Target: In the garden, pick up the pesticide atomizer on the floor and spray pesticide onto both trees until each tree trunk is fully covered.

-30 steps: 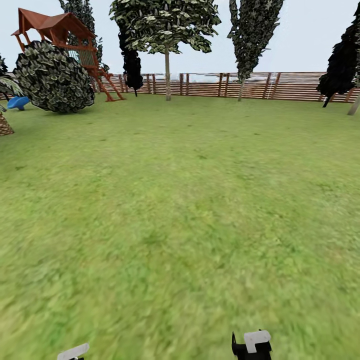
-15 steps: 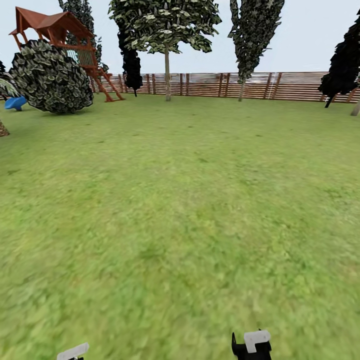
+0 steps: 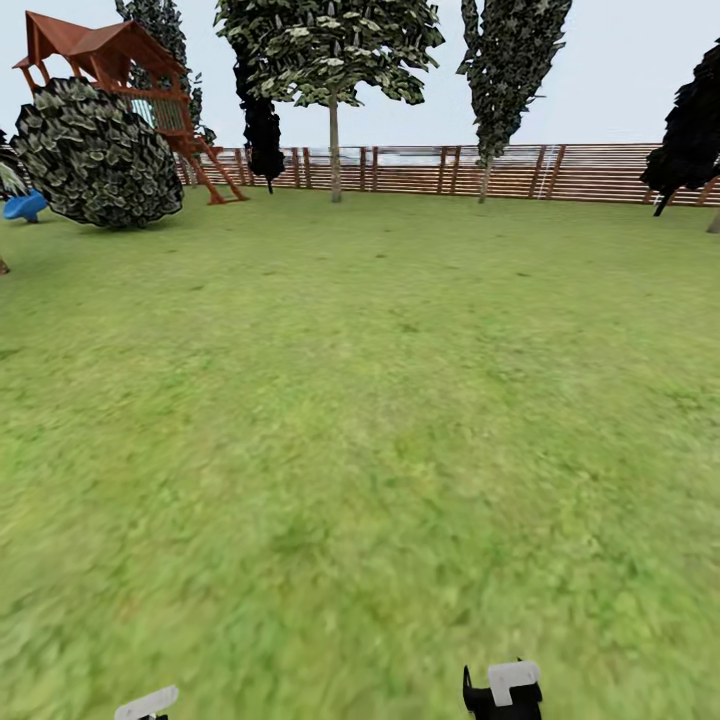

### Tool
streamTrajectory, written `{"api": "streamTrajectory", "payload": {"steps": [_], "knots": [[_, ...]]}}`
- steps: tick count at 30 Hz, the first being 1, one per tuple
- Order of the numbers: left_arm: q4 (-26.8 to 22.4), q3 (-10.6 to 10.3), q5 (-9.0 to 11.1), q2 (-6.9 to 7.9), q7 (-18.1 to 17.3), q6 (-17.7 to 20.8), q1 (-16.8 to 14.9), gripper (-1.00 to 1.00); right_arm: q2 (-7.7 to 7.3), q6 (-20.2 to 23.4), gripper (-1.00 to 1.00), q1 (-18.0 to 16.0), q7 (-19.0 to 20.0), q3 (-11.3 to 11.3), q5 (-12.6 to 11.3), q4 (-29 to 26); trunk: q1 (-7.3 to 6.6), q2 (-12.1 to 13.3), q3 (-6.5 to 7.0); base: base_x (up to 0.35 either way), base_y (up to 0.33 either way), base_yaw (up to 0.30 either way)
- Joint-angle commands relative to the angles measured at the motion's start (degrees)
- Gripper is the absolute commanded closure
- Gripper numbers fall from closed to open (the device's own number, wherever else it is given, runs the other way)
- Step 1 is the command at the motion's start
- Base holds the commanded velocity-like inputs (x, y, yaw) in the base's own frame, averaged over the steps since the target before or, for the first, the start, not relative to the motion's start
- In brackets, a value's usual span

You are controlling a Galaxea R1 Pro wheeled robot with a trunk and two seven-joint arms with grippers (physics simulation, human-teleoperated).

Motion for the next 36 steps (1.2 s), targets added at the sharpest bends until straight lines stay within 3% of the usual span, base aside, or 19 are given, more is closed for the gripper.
{"api": "streamTrajectory", "payload": {"steps": [1,14,19,36], "knots": [[0.04,-0.23,0.47,0.00,-0.01,-0.20,-0.04,1.00,0.01,-0.09,-1.00,-0.04,-0.28,-0.40,0.64,0.05,0.03,-0.02,-0.05,0.342,0.000,0.000],[0.08,-0.23,0.47,0.00,-0.01,-0.20,-0.04,1.00,0.00,0.02,-1.00,0.09,-0.34,-0.36,0.70,0.22,0.03,-0.02,-0.05,0.342,0.000,0.000],[0.06,-0.23,0.47,0.09,-0.01,-0.20,-0.04,1.00,-0.07,0.02,-1.00,2.35,-0.35,-0.43,0.68,0.34,0.03,-0.02,-0.05,0.342,0.000,0.000],[0.10,-0.23,0.47,0.01,-0.01,-0.19,-0.04,1.00,-0.07,0.02,-1.00,2.49,-0.35,-0.40,0.68,0.40,0.03,-0.02,-0.05,0.342,0.000,0.000]]}}
